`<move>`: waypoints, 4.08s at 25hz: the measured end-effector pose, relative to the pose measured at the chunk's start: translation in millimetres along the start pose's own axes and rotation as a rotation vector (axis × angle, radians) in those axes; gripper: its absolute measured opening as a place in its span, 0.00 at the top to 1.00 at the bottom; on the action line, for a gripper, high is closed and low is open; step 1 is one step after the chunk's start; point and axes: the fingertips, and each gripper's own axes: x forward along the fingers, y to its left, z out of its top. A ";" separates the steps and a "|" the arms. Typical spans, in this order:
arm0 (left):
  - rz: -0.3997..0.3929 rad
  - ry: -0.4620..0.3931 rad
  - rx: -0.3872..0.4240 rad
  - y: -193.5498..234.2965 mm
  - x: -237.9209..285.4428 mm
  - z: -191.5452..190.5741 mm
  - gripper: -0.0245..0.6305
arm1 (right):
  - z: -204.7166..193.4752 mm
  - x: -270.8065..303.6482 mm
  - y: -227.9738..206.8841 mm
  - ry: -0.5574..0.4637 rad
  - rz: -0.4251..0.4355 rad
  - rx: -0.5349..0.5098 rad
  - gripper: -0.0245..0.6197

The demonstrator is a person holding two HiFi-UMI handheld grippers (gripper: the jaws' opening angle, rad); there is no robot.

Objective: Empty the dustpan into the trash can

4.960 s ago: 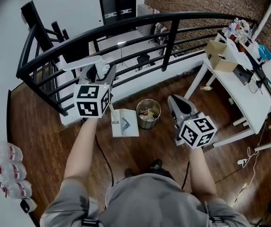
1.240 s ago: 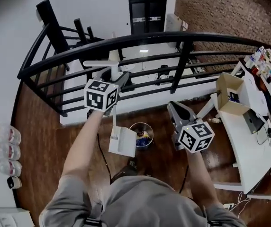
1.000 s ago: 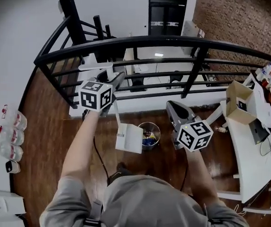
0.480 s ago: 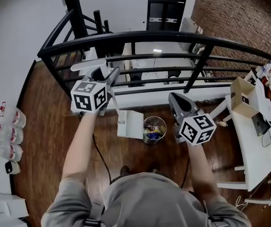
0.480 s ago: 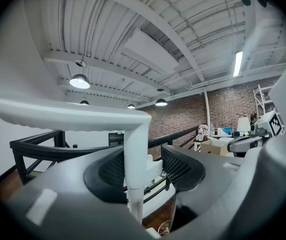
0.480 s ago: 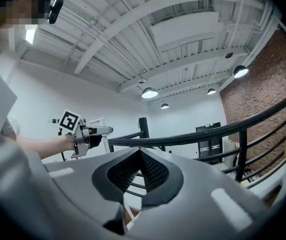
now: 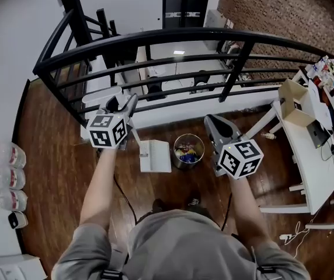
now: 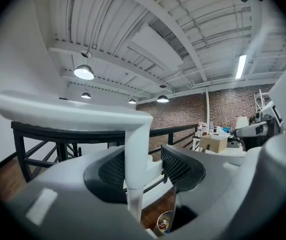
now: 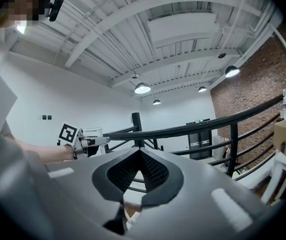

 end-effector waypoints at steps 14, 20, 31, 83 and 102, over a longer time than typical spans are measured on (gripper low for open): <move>0.045 0.112 -0.103 39.8 -2.9 -184.3 0.64 | -73.5 24.2 35.8 0.145 -0.037 0.042 0.96; 0.032 0.204 -0.124 41.0 -4.8 -235.5 0.65 | -87.5 31.0 44.5 0.173 -0.043 0.053 0.96; 0.152 0.232 -0.178 81.7 -25.4 -255.9 0.64 | -90.4 45.2 54.7 0.187 -0.008 0.050 0.96; -0.505 -0.050 0.025 -160.2 -47.0 23.5 0.95 | -1.4 8.2 63.0 -0.055 -0.008 -0.104 0.96; -0.495 -0.024 0.020 -159.1 -41.8 14.5 0.95 | 15.9 14.1 73.4 -0.072 0.017 -0.122 0.96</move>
